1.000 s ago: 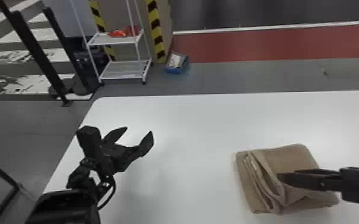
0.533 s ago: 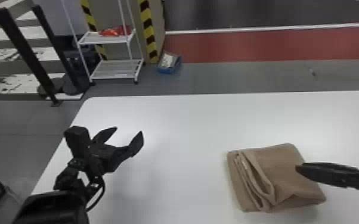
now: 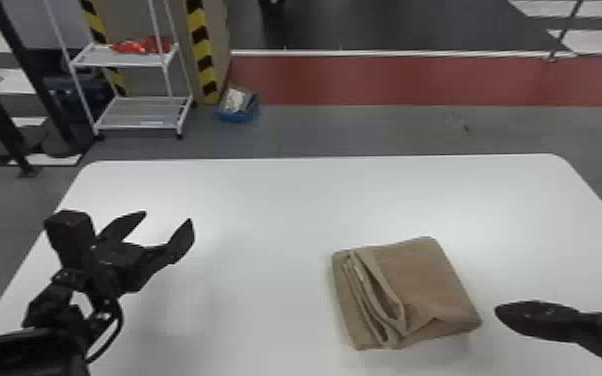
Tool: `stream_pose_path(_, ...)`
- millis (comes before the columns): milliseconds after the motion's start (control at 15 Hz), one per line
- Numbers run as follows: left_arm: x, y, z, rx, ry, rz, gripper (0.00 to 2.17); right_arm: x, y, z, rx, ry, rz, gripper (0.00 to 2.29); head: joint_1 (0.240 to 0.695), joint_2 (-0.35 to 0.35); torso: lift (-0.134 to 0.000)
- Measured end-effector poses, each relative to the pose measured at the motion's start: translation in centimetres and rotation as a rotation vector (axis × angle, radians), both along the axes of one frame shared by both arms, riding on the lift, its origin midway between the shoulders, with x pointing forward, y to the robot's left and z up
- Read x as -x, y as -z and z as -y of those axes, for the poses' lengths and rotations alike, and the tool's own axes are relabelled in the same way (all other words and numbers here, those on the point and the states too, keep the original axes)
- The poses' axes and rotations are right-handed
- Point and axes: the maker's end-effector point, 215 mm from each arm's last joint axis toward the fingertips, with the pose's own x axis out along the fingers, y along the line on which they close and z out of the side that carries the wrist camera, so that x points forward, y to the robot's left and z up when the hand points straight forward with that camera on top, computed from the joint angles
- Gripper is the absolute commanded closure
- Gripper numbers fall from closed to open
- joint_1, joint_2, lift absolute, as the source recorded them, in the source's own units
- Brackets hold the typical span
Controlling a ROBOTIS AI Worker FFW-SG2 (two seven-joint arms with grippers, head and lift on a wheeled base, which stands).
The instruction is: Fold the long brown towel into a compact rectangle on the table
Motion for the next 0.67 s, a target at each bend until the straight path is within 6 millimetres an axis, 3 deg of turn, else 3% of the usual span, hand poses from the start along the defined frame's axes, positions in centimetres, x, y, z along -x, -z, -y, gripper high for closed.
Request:
stream_pose_path(133,0.1,0.1,-0.1,-0.001,-0.002,-0.002,0.08,0.0,0.9,-0.6,0.053,-0.026,-0.017,2.2,0.695,0.008,-0.124)
stream_pose_path(467,0.1,0.1,-0.2,0.002,-0.003,-0.002,0.08,-1.5,4.6,-5.1,0.157,-0.106,-0.092,2.19,0.695,0.064,-0.124)
stream_pose_path(667,0.2,0.3,-0.5,0.004,-0.008,-0.005,0.08,-3.1,5.4,-6.0,0.159,-0.081,-0.127,2.19,0.695,0.081,-0.124)
